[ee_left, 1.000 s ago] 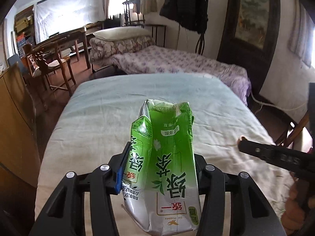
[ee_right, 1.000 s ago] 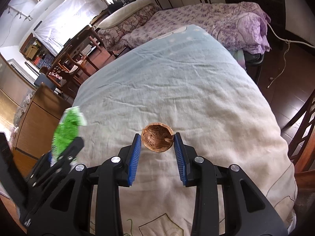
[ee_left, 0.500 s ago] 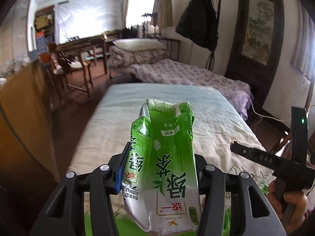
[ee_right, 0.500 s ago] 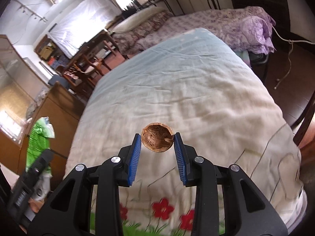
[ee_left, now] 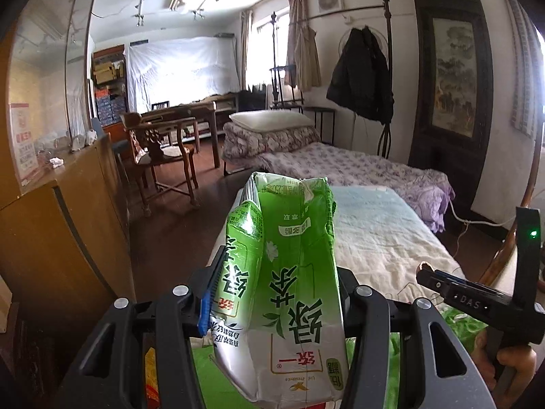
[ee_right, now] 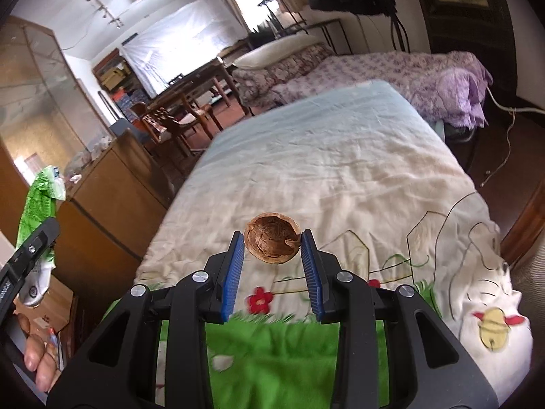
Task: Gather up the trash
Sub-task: 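Carry the tea carton and nut shell with both tools to the red basket, then open both tools over the red basket to drop the carton and shell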
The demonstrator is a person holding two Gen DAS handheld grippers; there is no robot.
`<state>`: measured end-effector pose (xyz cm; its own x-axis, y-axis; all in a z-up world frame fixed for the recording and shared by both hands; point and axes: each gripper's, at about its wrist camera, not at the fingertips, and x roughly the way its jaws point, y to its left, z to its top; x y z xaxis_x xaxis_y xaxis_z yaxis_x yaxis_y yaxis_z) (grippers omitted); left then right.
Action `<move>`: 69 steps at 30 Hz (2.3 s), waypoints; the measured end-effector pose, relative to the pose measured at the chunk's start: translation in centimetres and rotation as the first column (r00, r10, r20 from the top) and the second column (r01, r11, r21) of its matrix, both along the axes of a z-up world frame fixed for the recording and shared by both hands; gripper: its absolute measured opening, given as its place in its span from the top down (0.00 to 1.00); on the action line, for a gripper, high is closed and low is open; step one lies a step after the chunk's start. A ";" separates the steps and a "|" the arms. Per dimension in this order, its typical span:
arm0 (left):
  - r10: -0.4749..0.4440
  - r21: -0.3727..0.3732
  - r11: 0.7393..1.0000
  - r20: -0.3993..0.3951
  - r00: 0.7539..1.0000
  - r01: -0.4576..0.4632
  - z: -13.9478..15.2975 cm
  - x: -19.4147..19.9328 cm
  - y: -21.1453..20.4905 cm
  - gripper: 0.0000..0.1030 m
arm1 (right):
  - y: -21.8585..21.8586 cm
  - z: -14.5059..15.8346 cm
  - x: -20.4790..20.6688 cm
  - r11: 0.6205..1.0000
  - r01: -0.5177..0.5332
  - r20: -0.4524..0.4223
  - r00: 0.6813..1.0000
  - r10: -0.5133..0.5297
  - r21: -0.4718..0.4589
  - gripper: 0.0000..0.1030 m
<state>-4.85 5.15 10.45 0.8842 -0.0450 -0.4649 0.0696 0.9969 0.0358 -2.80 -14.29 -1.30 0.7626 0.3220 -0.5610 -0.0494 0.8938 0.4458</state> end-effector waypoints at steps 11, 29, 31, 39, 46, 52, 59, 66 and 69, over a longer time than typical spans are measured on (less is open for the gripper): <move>0.029 -0.012 1.000 0.090 0.995 -0.028 2.6 -5.5 2.7 0.50 | 3.4 7.0 -6.1 0.997 -0.080 0.176 0.981 0.080 -0.008 0.66; 0.210 -0.055 0.977 0.073 0.975 -0.206 0.1 -11.1 14.6 0.50 | 17.8 11.3 -11.1 0.923 -0.350 0.228 0.896 0.380 -0.162 0.66; 0.231 -0.064 0.972 0.044 0.972 -0.228 -1.1 -11.4 16.4 0.50 | 19.6 11.0 -11.2 0.908 -0.377 0.210 0.887 0.411 -0.184 0.66; 0.285 -0.133 0.939 -0.218 0.933 -0.318 -10.7 -10.8 25.0 0.49 | 26.2 8.0 -10.8 0.846 -0.470 0.106 0.856 0.506 -0.251 0.66; 0.327 -0.177 0.881 -0.442 0.835 -0.439 -19.6 -11.1 31.0 0.29 | 31.4 4.3 -8.9 0.777 -0.572 -0.018 0.808 0.589 -0.261 0.66; 0.438 -0.124 0.835 -0.442 0.783 -0.537 -19.8 -15.1 34.8 0.08 | 36.9 0.3 -8.0 0.670 -0.703 -0.134 0.707 0.695 -0.239 0.66; 0.535 -0.040 0.774 -0.494 0.685 -0.632 -21.4 -19.3 37.7 0.08 | 43.0 -5.3 -7.6 0.527 -0.827 -0.244 0.562 0.790 -0.195 0.65; 0.527 0.014 0.790 -0.527 0.667 -0.613 -22.4 -20.4 36.6 0.08 | 43.7 -7.6 -6.8 0.541 -0.828 -0.286 0.559 0.778 -0.147 0.50; 0.517 0.025 0.802 -0.530 0.672 -0.597 -22.6 -20.1 35.5 0.08 | 43.5 -7.8 -7.4 0.538 -0.827 -0.288 0.561 0.776 -0.162 0.50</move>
